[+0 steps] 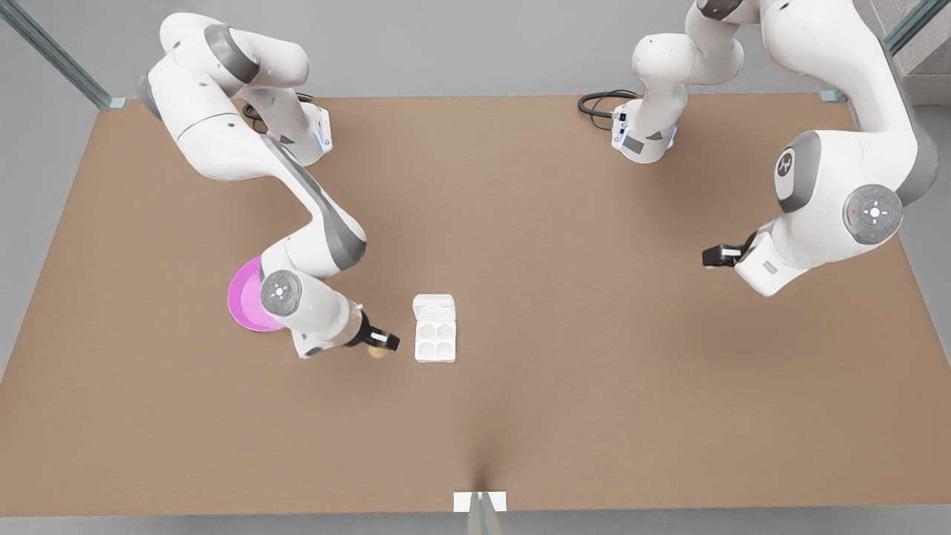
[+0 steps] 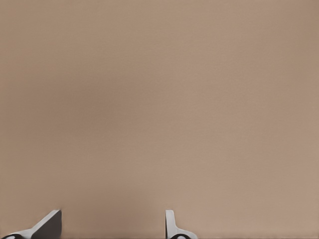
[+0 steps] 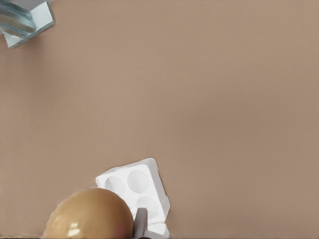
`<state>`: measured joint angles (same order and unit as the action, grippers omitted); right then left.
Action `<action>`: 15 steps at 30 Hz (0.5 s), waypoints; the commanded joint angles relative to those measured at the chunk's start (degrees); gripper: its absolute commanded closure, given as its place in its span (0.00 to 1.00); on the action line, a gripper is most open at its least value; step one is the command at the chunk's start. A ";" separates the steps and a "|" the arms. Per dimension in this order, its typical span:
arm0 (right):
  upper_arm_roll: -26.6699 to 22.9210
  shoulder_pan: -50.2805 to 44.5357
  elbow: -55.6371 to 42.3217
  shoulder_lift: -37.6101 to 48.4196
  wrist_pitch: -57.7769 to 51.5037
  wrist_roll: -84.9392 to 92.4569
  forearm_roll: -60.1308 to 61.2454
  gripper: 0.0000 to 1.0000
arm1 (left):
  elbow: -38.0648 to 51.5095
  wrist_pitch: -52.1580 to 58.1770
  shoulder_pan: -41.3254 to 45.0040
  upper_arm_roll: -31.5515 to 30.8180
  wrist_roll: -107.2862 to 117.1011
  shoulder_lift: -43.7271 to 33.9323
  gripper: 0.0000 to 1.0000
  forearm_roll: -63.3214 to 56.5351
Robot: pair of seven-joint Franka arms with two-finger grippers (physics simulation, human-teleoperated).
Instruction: Pack egg into the box and close the box lid
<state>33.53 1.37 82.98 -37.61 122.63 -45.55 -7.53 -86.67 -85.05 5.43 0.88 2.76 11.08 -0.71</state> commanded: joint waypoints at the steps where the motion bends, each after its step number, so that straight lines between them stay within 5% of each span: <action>1: 0.48 -0.40 -0.27 -0.80 2.52 3.01 4.64 0.79 | -0.08 0.06 0.02 0.00 -0.04 -0.01 0.00 0.00; 7: 5.84 -3.12 -2.91 -6.25 3.23 0.99 -6.52 0.79 | -1.75 -0.03 0.02 0.09 -0.04 -0.10 0.00 -0.08; 15: 6.02 -6.38 -4.50 -12.14 3.49 2.48 -14.00 0.79 | -3.86 -1.52 -0.06 0.35 -0.04 -0.10 0.00 -0.17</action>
<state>39.76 -5.00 78.63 -49.70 123.43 -45.66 -27.51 -90.60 -86.57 5.37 1.25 2.72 10.99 -0.82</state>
